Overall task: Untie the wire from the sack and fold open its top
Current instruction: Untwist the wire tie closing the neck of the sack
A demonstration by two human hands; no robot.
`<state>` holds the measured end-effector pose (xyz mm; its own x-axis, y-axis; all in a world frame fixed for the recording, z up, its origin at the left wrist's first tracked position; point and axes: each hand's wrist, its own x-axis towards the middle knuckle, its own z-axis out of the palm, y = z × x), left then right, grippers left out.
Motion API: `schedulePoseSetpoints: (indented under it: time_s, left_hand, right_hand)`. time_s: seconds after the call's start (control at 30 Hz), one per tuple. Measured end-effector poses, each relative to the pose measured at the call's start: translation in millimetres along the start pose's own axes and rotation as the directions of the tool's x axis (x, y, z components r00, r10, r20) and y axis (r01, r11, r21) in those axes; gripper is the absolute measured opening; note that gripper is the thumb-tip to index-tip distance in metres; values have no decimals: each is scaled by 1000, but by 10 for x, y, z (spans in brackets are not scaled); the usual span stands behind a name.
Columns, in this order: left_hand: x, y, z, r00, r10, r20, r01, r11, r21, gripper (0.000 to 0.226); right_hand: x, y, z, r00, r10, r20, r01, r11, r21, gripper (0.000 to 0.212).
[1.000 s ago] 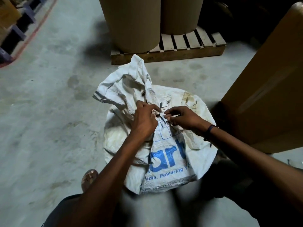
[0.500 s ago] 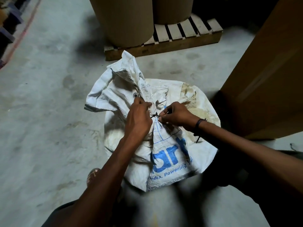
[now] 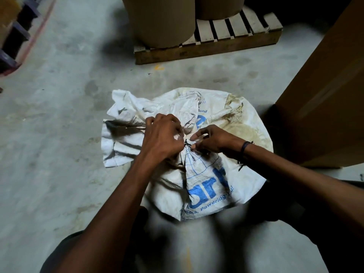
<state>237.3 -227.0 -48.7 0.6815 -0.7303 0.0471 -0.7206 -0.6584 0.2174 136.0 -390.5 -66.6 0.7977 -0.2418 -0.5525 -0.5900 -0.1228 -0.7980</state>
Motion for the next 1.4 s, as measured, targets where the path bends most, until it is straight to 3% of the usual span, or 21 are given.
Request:
schedulePoseSetpoints:
  time_s: [0.2, 0.43, 0.63, 0.9, 1.0, 1.07, 1.13, 1.2, 1.27, 1.3, 1.4]
  left_hand:
    - [-69, -161, -35, 994, -2, 111, 10, 997, -73, 20]
    - [-165, -238, -3, 995, -13, 100, 19, 998, -63, 18]
    - [-186, -300, 6, 999, -33, 27, 36, 990, -138, 21]
    - [-328, -122, -73, 1000, 9, -2, -9, 1000, -6, 22]
    - [-449, -88, -104, 999, -4, -39, 2, 998, -67, 25]
    - [-563, 12, -74, 988, -142, -64, 125, 970, -209, 13]
    - [-654, 158, 27, 906, -419, 62, 405, 817, -411, 8]
    - [-718, 253, 200, 755, -587, 293, 621, 496, -607, 18]
    - [-743, 289, 345, 635, -619, 461, 685, 177, -706, 18]
    - [-743, 290, 397, 583, -628, 515, 700, 68, -711, 18]
    - [-699, 294, 511, 472, -637, 609, 709, -136, -692, 23]
  right_hand:
    - [-19, -89, 75, 992, -98, 74, 111, 975, -192, 30]
    - [31, -94, 207, 962, -249, 113, 273, 870, -410, 22]
    - [106, -75, 284, 950, -306, 56, 298, 846, -443, 14]
    - [140, -77, 258, 947, -309, 84, 311, 822, -477, 15]
    - [127, -105, 238, 933, -339, 119, 352, 797, -491, 17]
    - [114, -140, 234, 917, -374, 138, 390, 771, -503, 20]
    - [112, -172, 213, 882, -440, 169, 459, 720, -520, 26]
    - [117, -194, 190, 848, -490, 201, 515, 674, -530, 29]
    - [134, -198, 183, 847, -478, 230, 520, 660, -543, 31]
    - [145, -190, 188, 851, -464, 246, 517, 660, -545, 32]
    - [178, -152, 168, 854, -441, 275, 518, 684, -513, 32]
